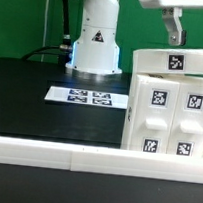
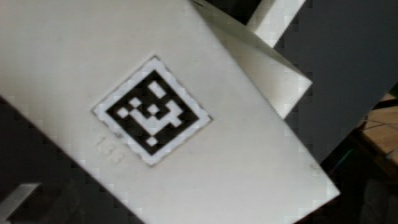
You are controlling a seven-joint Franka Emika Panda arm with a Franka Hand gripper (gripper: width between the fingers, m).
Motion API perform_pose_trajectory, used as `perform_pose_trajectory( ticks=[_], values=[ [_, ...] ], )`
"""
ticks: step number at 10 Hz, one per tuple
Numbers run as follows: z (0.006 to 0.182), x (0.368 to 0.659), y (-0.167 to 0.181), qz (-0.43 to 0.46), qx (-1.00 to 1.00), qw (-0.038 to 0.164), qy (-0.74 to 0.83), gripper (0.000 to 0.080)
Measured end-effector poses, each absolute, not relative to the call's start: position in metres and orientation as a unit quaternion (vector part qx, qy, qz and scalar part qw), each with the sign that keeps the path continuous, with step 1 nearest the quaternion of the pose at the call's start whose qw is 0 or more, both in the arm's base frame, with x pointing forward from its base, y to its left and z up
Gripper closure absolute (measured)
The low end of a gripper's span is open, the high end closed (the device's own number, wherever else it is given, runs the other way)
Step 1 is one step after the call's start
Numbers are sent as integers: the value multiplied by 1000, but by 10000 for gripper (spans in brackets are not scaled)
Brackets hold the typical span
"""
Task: Assemble cabinet
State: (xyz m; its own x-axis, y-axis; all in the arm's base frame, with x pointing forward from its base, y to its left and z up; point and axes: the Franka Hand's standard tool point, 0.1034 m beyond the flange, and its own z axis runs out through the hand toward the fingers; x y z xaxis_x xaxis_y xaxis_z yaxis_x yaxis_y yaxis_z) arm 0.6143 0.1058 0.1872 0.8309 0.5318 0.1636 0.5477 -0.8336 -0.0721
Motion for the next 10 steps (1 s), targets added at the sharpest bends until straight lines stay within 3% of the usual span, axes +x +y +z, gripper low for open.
perform_pose_trajectory(
  ticks=[7, 10],
  values=[
    [179, 612, 94, -68, -869, 22, -489, 2],
    [170, 611, 88, -60, -856, 16, -513, 2]
  ],
)
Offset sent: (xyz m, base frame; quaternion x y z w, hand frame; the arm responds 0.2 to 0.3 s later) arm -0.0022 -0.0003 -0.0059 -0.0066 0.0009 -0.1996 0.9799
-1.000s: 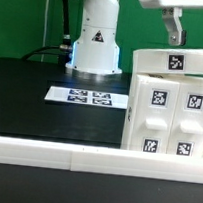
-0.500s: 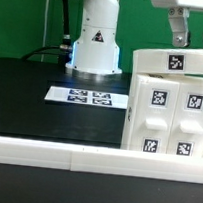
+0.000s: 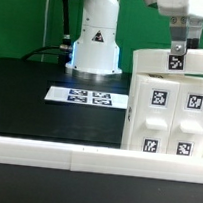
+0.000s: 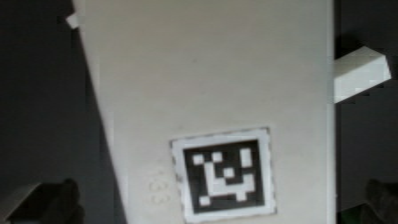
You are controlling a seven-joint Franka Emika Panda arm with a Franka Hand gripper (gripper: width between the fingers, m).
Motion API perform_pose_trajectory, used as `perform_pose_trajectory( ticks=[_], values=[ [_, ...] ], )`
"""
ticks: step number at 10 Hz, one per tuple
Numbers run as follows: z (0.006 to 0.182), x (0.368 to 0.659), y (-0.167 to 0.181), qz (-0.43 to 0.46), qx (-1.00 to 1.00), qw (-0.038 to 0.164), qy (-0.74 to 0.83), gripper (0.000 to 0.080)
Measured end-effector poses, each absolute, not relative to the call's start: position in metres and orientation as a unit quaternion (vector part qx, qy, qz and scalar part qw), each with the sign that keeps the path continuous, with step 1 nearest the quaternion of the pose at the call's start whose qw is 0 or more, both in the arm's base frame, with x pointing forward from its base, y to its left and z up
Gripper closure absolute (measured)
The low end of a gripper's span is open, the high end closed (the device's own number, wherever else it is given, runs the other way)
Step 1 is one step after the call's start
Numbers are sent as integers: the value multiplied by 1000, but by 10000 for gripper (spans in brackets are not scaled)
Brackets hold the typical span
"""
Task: Assemble cabinet
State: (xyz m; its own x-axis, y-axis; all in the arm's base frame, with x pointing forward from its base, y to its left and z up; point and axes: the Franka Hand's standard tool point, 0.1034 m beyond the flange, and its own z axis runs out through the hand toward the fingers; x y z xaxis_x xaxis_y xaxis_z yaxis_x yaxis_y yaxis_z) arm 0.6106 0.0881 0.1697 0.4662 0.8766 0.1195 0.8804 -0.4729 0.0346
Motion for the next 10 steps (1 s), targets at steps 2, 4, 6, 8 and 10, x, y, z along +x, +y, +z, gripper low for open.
perform_pose_trajectory(
  ticks=[2, 4, 6, 8, 10],
  values=[
    [166, 608, 87, -60, -859, 16, -508, 2],
    [166, 608, 86, -59, -861, 16, -505, 2],
    [166, 609, 86, -59, -863, 16, -501, 242],
    [166, 609, 85, -59, -870, 17, -490, 240],
    [166, 609, 84, -59, -875, 17, -481, 240]
  ],
)
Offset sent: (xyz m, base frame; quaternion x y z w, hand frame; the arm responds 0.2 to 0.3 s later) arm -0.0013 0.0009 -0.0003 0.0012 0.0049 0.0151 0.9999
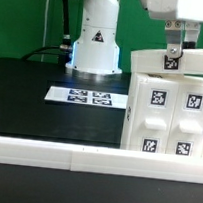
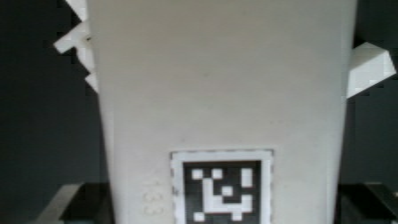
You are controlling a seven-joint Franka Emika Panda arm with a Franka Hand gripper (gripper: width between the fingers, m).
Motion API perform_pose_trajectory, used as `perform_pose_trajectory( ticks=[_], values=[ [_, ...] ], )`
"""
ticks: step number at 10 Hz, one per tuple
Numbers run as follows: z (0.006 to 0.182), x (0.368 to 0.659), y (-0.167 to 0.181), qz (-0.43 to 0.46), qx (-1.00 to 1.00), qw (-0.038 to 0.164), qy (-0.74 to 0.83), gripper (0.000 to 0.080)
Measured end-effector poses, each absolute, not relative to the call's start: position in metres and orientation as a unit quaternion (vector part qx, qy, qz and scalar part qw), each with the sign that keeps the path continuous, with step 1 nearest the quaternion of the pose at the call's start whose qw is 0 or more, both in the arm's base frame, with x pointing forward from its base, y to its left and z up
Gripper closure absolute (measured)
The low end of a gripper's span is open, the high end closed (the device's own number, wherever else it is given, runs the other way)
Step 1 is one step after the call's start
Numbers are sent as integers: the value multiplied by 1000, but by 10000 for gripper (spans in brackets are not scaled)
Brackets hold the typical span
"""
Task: Assemble cabinet
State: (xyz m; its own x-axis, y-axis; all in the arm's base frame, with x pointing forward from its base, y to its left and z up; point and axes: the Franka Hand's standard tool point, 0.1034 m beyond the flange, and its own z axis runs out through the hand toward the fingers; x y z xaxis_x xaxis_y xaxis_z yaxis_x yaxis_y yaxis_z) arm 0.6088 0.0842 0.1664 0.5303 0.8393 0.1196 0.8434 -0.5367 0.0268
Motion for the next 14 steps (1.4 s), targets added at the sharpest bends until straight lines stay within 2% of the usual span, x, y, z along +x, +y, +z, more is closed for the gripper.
perform_pose_trajectory(
  ticks=[4, 14],
  values=[
    [166, 609, 84, -57, -927, 24, -371, 239],
    [165, 610, 84, -58, -991, 51, 109, 239]
  ],
)
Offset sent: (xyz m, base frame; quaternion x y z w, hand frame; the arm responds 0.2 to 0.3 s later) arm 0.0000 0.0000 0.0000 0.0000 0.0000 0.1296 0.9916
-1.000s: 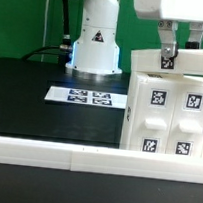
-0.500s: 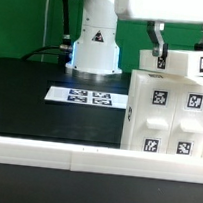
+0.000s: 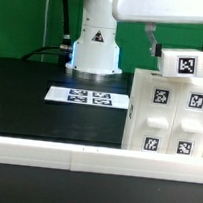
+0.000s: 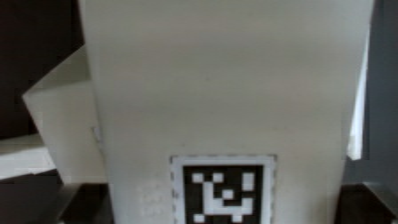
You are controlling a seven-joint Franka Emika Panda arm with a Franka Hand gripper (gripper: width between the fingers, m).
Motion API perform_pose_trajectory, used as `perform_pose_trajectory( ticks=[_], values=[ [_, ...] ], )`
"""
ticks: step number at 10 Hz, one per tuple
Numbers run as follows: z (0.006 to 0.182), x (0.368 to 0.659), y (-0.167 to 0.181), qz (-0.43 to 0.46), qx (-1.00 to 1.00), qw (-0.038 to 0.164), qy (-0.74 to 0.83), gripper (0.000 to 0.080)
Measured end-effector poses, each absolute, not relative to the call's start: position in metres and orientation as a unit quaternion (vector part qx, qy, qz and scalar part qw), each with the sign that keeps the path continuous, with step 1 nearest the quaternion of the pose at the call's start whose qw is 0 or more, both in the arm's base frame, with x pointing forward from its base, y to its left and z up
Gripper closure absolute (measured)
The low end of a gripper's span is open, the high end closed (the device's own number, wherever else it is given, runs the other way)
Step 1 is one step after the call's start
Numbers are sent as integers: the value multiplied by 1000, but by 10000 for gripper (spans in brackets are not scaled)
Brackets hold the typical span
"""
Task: Assemble cabinet
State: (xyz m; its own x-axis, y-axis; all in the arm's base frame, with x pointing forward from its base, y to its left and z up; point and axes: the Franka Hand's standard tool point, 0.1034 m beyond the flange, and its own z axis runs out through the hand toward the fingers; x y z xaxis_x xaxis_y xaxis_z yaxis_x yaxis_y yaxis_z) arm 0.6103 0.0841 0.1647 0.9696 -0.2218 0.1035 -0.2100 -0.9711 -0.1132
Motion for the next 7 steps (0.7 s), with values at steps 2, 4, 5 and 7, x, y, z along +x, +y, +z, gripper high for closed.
perform_pose_trajectory(
  ticks=[2, 4, 5, 7],
  values=[
    [165, 611, 84, -55, -983, 55, 168, 239],
    [165, 611, 83, -52, -971, 58, 228, 239],
    [165, 611, 83, -50, -963, 59, 259, 239],
    [164, 611, 82, -47, -937, 64, 340, 239]
  ],
)
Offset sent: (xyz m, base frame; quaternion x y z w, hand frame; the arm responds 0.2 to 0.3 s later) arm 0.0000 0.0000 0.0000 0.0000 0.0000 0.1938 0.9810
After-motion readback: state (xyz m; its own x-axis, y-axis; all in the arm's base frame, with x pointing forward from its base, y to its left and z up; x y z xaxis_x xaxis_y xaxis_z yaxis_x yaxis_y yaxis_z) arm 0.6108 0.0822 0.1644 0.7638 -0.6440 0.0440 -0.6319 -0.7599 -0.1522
